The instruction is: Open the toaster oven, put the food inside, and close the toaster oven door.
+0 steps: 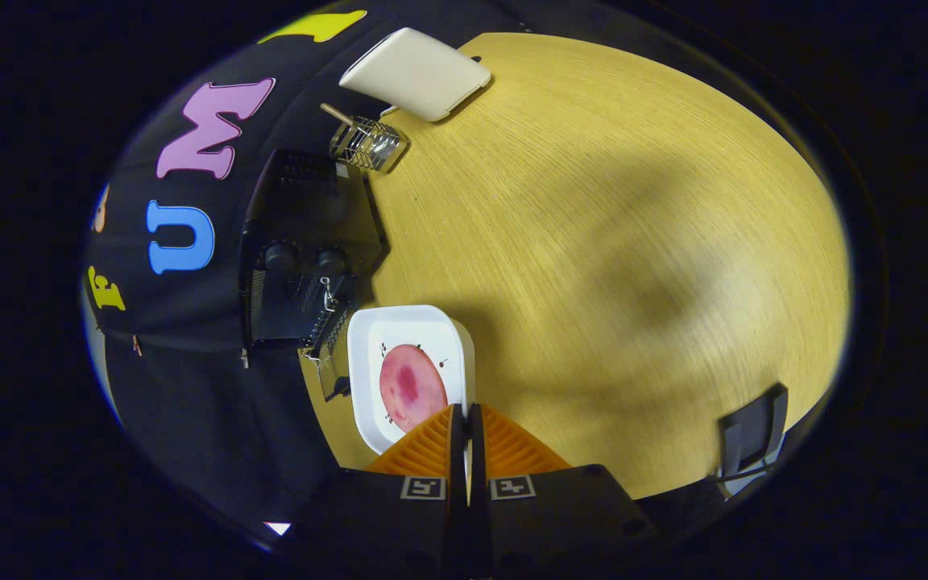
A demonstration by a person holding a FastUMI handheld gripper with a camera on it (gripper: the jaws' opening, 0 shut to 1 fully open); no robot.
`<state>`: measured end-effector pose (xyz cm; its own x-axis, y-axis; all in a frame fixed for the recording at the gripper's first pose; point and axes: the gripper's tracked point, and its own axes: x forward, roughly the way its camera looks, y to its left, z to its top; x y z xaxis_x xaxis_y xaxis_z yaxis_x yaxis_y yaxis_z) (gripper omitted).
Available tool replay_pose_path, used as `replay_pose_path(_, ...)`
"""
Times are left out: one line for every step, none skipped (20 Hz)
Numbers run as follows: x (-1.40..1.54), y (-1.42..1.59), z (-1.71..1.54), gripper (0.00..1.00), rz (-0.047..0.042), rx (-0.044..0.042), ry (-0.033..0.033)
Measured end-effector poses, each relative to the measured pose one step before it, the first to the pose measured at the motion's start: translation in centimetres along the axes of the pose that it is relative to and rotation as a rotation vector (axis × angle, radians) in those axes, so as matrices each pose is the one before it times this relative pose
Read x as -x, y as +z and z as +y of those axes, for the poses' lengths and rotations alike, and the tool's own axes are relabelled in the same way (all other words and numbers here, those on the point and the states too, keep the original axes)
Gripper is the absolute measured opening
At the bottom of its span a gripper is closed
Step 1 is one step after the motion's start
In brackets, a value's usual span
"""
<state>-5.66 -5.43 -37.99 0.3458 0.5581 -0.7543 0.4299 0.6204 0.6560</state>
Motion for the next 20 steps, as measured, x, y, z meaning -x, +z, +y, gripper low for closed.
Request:
replay_pose_path(0.016,-0.521,1.07,0.06,-0.01429,-0.02987,0.01772)
replay_pose_path(0.111,-0.603,1.299,0.06,-0.01488,-0.03216,0.01849)
replay_pose_path(-0.112,-0.602,1.278,0.06,-0.0111,-0.02929,0.01991)
replay_pose_path(-0.234,-0.628,1.172,0.06,-0.01571,-0.02478,0.01471)
replay_pose_path(-0.347,-0.615,1.071,0.06,-0.01259,-0.02172,0.0102)
replay_pose_path(-0.41,-0.615,1.02,0.06,-0.01564,-0.02554,0.00617)
replay_pose_path(-0.583,-0.566,0.987,0.06,-0.01723,-0.02703,0.0035)
replay_pose_path(-0.597,-0.634,0.913,0.06,-0.01562,-0.02663,0.00634)
replay_pose_path(-0.615,-0.641,0.999,0.06,-0.01574,-0.02038,0.00345)
replay_pose_path(-0.681,-0.688,0.992,0.06,-0.0182,-0.01814,0.00112)
replay_pose_path(-0.897,-0.639,0.824,0.06,-0.01811,-0.01752,-0.00299)
replay_pose_path(-0.881,-0.667,0.762,0.06,-0.01584,-0.01483,-0.00657)
replay_pose_path(-0.841,-0.684,0.505,0.06,-0.01272,-0.01219,-0.00954)
replay_pose_path(-1.026,-0.752,0.581,0.06,-0.01613,-0.01222,-0.01438)
replay_pose_path(-1.118,-0.542,0.601,0.06,-0.0202,-0.01341,-0.01327)
replay_pose_path(-0.964,-0.422,0.522,0.06,-0.02326,-0.01617,-0.0114)
replay_pose_path(-1.077,-0.356,0.666,0.06,-0.01972,-0.02418,-0.00352)
replay_pose_path(-0.922,-0.209,0.842,0.06,-0.02671,-0.03164,-0.00395)
replay_pose_path(-0.869,-0.313,0.723,0.06,-0.02606,-0.03153,-0.00478)
replay_pose_path(-0.82,-0.149,0.745,0.06,-0.02536,-0.02636,-0.00412)
